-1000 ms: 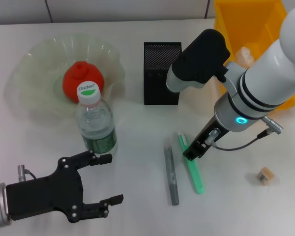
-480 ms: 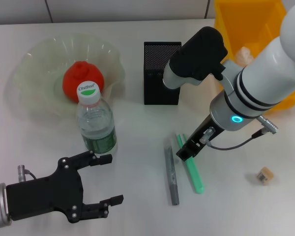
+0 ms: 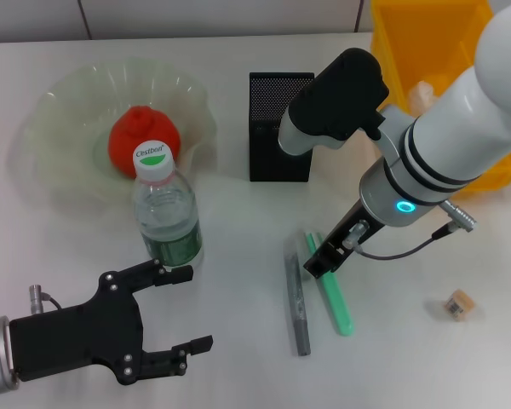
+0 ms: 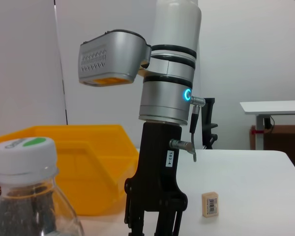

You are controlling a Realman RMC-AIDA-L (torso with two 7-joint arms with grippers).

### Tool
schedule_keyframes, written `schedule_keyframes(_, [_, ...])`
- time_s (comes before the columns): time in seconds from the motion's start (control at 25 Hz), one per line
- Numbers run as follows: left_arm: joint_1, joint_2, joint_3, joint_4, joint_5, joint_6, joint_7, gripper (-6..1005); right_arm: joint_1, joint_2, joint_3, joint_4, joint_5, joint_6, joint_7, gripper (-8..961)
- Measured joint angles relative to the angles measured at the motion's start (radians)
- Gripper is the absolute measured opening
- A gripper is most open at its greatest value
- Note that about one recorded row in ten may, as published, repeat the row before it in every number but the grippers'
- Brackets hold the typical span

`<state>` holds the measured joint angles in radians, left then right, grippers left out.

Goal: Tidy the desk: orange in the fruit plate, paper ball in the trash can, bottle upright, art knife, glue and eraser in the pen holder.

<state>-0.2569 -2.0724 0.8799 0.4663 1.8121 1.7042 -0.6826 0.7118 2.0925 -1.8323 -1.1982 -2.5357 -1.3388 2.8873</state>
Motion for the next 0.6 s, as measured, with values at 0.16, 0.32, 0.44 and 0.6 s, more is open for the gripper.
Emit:
schedule_keyframes(0.16, [0.001, 0.000, -0.001, 0.000, 0.000, 0.000, 0.000, 815, 0.002, 0.000, 0.000, 0.003, 0.000, 0.000, 0.000, 525])
schedule_keyframes(0.32, [0.002, 0.000, -0.002, 0.000, -0.001, 0.000, 0.000, 815, 0.016, 0.000, 0.000, 0.027, 0.000, -0.003, 0.000, 443])
schedule_keyframes(0.44, [0.002, 0.000, -0.003, 0.000, -0.001, 0.000, 0.000, 815, 0.022, 0.000, 0.000, 0.043, 0.007, -0.003, 0.000, 352])
schedule_keyframes(0.6, [0.004, 0.000, -0.004, 0.000, -0.001, 0.000, 0.000, 815, 0.023, 0.000, 0.002, 0.044, 0.013, -0.006, 0.000, 206])
